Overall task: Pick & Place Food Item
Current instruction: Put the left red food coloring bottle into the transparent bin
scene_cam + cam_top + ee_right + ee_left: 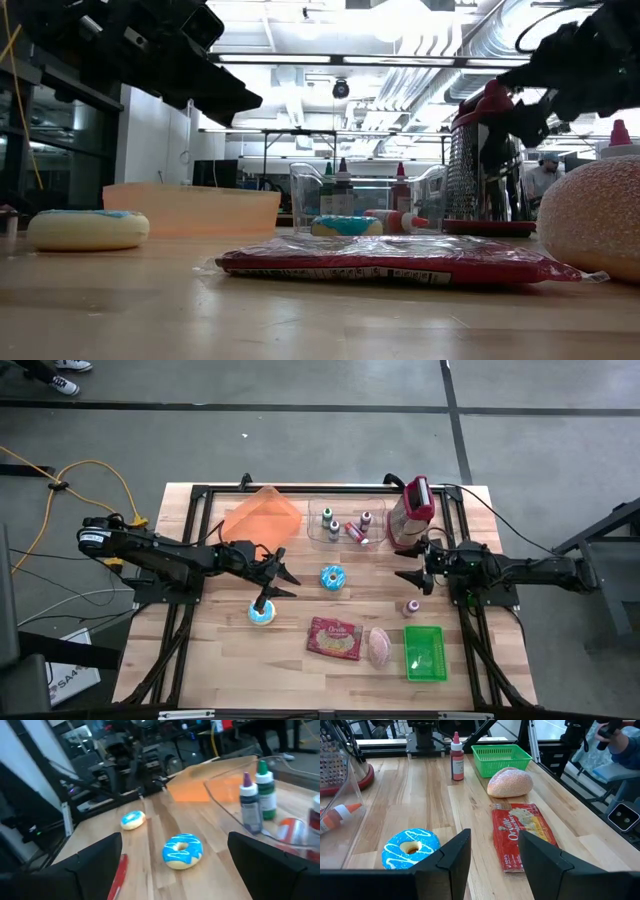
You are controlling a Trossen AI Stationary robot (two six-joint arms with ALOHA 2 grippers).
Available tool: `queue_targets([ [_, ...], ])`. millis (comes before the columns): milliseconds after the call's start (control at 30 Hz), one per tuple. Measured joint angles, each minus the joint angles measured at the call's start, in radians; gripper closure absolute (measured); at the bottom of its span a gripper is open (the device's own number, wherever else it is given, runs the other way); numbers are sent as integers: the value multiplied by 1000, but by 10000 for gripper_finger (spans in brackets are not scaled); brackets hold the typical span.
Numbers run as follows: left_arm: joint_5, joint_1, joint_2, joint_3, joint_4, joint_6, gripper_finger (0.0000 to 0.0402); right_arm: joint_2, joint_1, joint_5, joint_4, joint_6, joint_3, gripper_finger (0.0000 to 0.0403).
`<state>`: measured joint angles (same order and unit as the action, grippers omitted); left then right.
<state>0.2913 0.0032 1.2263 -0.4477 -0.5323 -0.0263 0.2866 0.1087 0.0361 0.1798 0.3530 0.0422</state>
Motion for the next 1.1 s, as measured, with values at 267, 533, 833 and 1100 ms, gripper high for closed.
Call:
queue_targets([
  [267,0,0,0,0,0,0,243,48,-87,-59,162,-68,3,50],
  [533,0,0,0,0,0,0,243,73,-102,-139,188,-63,4,50],
  [833,0,0,0,0,0,0,243,120,-132,-108,167,-103,71,50],
  [1100,0,0,0,0,0,0,243,310,-237,-170,-85,-145,301,50],
])
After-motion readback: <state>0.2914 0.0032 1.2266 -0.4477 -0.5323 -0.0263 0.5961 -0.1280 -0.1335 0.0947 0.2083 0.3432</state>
